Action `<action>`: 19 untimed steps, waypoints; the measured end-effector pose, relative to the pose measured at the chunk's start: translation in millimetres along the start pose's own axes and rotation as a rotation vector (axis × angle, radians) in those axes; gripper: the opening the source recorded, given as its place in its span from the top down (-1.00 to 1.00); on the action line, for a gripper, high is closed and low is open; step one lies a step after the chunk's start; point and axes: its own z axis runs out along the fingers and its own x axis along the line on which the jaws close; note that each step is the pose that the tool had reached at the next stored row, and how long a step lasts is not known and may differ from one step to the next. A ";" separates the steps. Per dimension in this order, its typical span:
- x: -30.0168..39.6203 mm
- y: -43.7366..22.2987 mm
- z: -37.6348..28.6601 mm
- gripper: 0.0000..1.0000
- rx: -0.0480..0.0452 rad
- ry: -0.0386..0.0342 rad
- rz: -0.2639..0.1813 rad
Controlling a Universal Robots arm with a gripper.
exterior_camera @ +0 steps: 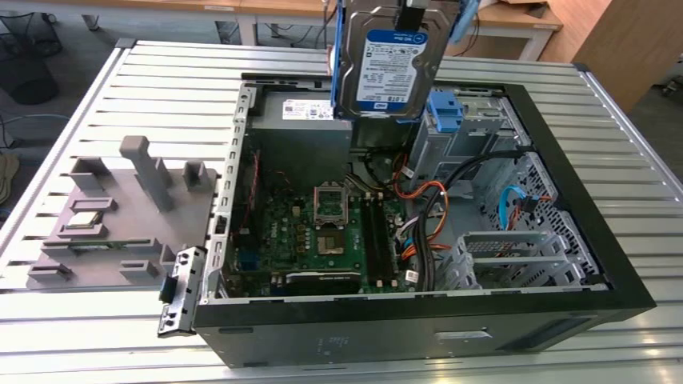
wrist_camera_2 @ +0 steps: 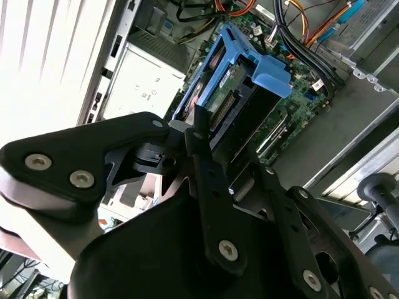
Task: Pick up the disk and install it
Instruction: 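Pick up the disk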
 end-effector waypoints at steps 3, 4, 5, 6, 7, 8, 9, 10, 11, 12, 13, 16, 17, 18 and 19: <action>4.0 0.0 -0.2 0.30 0.0000 0.0006 0.001; 5.3 0.0 -0.3 0.30 0.0000 0.0008 0.001; 6.6 0.0 -0.3 0.30 0.0000 0.0009 0.002; 13.6 0.0 -0.6 0.30 0.0002 0.0018 0.003; 15.0 -0.1 -0.7 0.30 0.0002 0.0019 0.004; 16.4 -0.1 -0.7 0.30 0.0002 0.0021 0.004; 17.8 -0.1 -0.8 0.30 0.0002 0.0023 0.005; 19.2 -0.1 -0.9 0.30 0.0002 0.0025 0.005; 20.7 -0.1 -0.9 0.30 0.0003 0.0026 0.005; 22.1 -0.1 -1.0 0.30 0.0003 0.0028 0.006; 23.5 -0.1 -1.0 0.30 0.0003 0.0029 0.006; 27.7 -0.2 -1.2 0.30 0.0004 0.0034 0.007; 29.1 -0.2 -1.3 0.30 0.0004 0.0037 0.008; 30.5 -0.2 -1.4 0.30 0.0005 0.0039 0.008; 31.8 -0.2 -1.4 0.30 0.0004 0.0041 0.009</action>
